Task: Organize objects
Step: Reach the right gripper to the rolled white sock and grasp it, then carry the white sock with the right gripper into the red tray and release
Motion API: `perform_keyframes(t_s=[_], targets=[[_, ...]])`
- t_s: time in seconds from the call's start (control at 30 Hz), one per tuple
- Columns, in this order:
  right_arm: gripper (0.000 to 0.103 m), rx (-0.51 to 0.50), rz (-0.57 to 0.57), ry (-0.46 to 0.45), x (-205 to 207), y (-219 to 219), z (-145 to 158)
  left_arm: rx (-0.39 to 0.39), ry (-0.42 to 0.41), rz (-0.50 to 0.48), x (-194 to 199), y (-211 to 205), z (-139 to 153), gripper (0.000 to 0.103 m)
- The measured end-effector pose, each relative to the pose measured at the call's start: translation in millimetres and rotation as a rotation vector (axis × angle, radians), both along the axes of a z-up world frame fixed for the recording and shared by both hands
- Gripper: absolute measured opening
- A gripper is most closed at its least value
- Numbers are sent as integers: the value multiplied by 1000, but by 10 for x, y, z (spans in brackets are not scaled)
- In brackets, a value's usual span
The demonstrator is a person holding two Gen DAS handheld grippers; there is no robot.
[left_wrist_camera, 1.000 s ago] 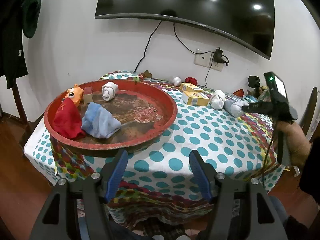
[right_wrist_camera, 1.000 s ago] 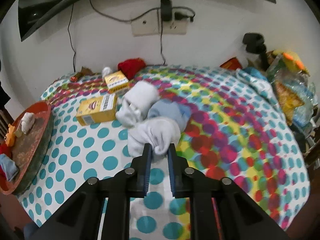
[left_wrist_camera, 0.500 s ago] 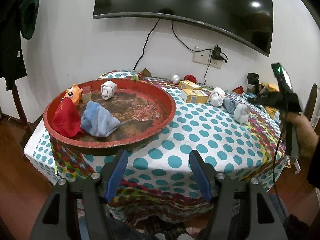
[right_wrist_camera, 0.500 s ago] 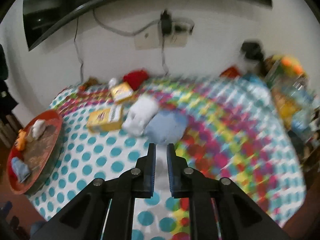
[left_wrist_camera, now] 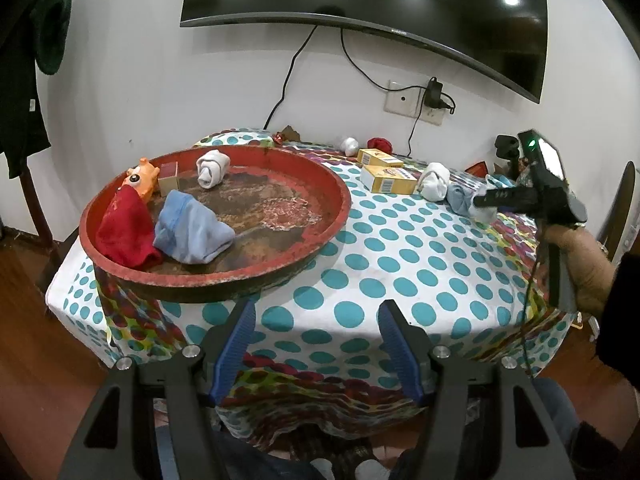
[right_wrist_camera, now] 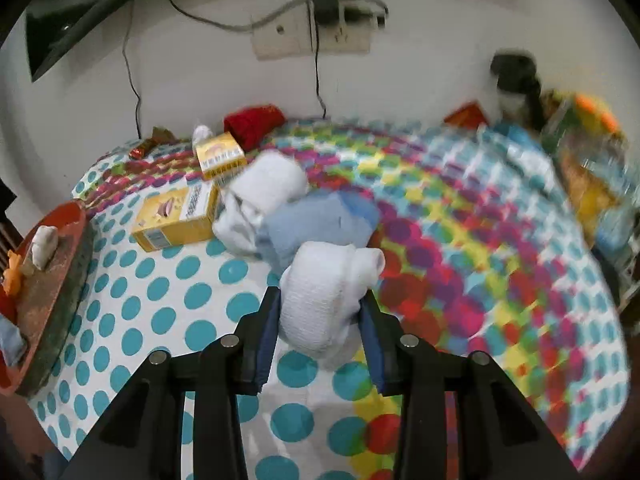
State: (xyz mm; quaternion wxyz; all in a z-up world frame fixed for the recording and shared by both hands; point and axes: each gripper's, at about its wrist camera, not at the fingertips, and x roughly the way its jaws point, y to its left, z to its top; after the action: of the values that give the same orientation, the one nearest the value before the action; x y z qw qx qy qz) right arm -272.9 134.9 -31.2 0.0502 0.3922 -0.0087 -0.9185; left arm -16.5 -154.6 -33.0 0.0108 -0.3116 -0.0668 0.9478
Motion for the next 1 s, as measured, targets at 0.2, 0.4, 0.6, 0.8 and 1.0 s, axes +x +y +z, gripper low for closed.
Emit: perform_keyframes(t_s=[0.2, 0.4, 0.6, 0.8, 1.0], targets=[[35, 6, 17, 95, 34, -101, 548, -1, 5, -3, 27, 13, 13, 66], [35, 8, 65, 161, -10, -433, 1043, -8, 17, 12, 56, 4, 44, 66], [35, 13, 156, 212, 14, -1037, 1401, -10, 43, 63, 89, -91, 101, 66], [35, 40, 276, 228, 88, -1792, 1450, -2, 47, 128, 92, -241, 115, 66], [35, 62, 384, 208, 169, -2417, 1317, 17, 36, 163, 62, -366, 94, 66]])
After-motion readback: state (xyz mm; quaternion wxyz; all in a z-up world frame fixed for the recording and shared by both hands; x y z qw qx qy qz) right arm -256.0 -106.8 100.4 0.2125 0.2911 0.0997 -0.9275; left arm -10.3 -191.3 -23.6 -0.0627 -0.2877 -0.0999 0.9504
